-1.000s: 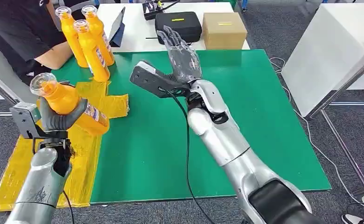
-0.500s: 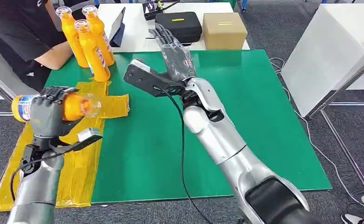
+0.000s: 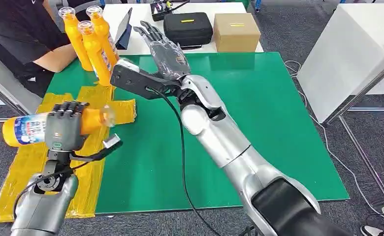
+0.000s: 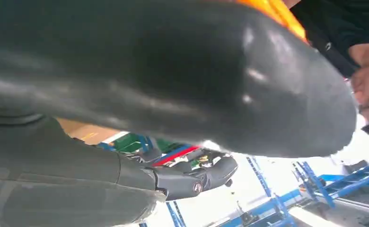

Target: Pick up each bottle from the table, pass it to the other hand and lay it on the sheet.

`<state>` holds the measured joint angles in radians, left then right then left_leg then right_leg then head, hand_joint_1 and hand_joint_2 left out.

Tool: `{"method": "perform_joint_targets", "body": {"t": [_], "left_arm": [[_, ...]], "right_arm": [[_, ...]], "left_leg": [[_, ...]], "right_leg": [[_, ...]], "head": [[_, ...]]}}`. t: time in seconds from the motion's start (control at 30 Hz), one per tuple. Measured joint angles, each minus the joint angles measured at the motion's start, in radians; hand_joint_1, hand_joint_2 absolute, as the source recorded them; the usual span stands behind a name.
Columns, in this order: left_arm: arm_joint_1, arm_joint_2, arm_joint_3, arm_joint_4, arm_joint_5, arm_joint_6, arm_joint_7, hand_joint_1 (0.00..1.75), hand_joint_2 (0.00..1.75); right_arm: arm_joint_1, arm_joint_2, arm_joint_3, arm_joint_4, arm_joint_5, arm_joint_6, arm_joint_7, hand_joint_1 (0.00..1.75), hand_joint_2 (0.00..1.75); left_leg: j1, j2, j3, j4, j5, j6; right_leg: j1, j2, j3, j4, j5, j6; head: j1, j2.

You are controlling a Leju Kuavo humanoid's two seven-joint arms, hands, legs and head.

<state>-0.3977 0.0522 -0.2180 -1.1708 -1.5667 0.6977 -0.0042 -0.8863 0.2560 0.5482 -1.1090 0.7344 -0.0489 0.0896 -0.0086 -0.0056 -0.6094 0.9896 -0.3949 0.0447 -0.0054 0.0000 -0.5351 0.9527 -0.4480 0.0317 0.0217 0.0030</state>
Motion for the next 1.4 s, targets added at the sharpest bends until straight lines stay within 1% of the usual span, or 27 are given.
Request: {"method": "perform_joint_targets", "body": {"t": [0.07, 0.13, 0.33, 0.5, 0.67, 0.7, 0.73, 0.77, 0.8, 0.97, 1.13, 1.4], "left_arm": [[0.011, 0.013, -0.056, 0.014, 0.003, 0.000, -0.001, 1.75, 1.75], [0.015, 0.014, -0.085, 0.041, 0.006, 0.000, -0.051, 1.75, 1.75], [0.024, 0.015, -0.107, 0.087, 0.011, 0.000, -0.082, 1.75, 1.75], [0.029, 0.006, -0.107, 0.138, 0.018, 0.000, -0.169, 1.75, 1.75], [0.044, -0.022, -0.107, 0.186, 0.016, 0.000, -0.144, 1.75, 1.75], [0.049, -0.026, -0.107, 0.191, 0.016, 0.000, -0.140, 0.05, 1.75], [0.052, -0.032, -0.108, 0.200, 0.016, 0.000, -0.133, 0.00, 1.75], [0.053, -0.037, -0.109, 0.211, 0.016, 0.000, -0.125, 0.00, 1.75], [0.053, -0.041, -0.111, 0.224, 0.014, 0.000, -0.115, 0.00, 0.00], [0.042, -0.045, -0.136, 0.304, 0.057, 0.000, -0.080, 0.00, 0.00], [0.018, -0.048, -0.144, 0.410, 0.055, 0.004, -0.088, 0.00, 0.00], [-0.032, -0.054, -0.137, 0.549, 0.071, 0.014, -0.105, 0.00, 0.00]], "right_arm": [[-0.001, 0.002, 0.004, 0.003, -0.003, 0.006, -0.002, 0.00, 0.00], [-0.001, 0.005, 0.005, 0.006, -0.008, 0.007, -0.003, 0.00, 0.00], [-0.001, 0.006, 0.012, 0.007, -0.010, 0.008, -0.003, 0.00, 0.00], [-0.001, 0.006, 0.019, 0.007, -0.013, 0.013, -0.003, 0.00, 0.00], [-0.001, 0.006, 0.025, 0.011, -0.016, 0.015, -0.009, 0.00, 0.00], [-0.001, 0.007, 0.026, 0.013, -0.017, 0.015, -0.010, 0.00, 0.00], [-0.001, 0.008, 0.028, 0.015, -0.019, 0.015, -0.013, 0.00, 0.00], [-0.001, 0.010, 0.029, 0.017, -0.021, 0.015, -0.014, 0.00, 0.00], [-0.001, 0.013, 0.030, 0.019, -0.023, 0.017, -0.015, 0.00, 0.00], [-0.001, 0.023, 0.040, 0.028, -0.024, 0.029, -0.023, 0.00, 0.00], [0.003, 0.034, 0.049, 0.033, 0.000, 0.043, -0.045, 0.00, 0.00], [0.005, 0.041, 0.053, 0.033, -0.004, 0.053, -0.046, 0.00, 0.00]], "left_leg": [[0.000, 0.000, 0.000, 0.000, 0.000, 0.000], [-0.001, 0.000, -0.001, 0.000, 0.000, 0.000], [-0.001, 0.000, -0.001, 0.000, 0.000, 0.000], [-0.001, 0.000, -0.001, 0.000, 0.000, 0.000], [-0.001, 0.000, -0.001, 0.000, 0.000, 0.000], [-0.001, 0.000, -0.001, 0.000, 0.000, 0.000], [-0.001, 0.000, -0.001, 0.000, 0.000, 0.000], [-0.001, 0.000, -0.001, 0.000, 0.000, 0.000], [-0.001, 0.000, -0.001, 0.000, 0.000, 0.000], [0.000, 0.000, -0.001, 0.000, 0.000, 0.000], [0.000, 0.000, 0.000, 0.000, 0.000, 0.000], [-0.001, -0.001, 0.001, 0.000, 0.000, 0.000]], "right_leg": [[0.000, 0.000, 0.000, 0.000, 0.000, 0.000], [0.000, 0.000, 0.000, 0.000, 0.000, 0.000], [0.000, 0.000, 0.000, 0.000, 0.000, 0.000], [0.000, 0.000, -0.001, 0.000, 0.000, 0.000], [0.000, 0.000, -0.001, 0.000, 0.000, 0.000], [0.000, 0.000, -0.001, 0.000, 0.000, 0.000], [0.000, 0.000, -0.001, 0.000, 0.000, 0.000], [0.000, 0.000, -0.001, 0.000, 0.000, 0.000], [0.000, 0.000, -0.001, 0.000, 0.000, 0.000], [0.000, 0.000, -0.001, 0.000, 0.000, 0.000], [0.000, 0.000, -0.001, 0.000, 0.000, 0.000], [0.000, 0.000, 0.002, 0.000, 0.000, 0.000]], "head": [[0.001, 0.000], [0.000, 0.000], [0.000, 0.000], [0.000, 0.000], [0.000, 0.000], [0.000, 0.000], [0.000, 0.000], [0.000, 0.000], [0.000, 0.000], [0.000, 0.000], [0.000, 0.000], [0.000, 0.000]]}}
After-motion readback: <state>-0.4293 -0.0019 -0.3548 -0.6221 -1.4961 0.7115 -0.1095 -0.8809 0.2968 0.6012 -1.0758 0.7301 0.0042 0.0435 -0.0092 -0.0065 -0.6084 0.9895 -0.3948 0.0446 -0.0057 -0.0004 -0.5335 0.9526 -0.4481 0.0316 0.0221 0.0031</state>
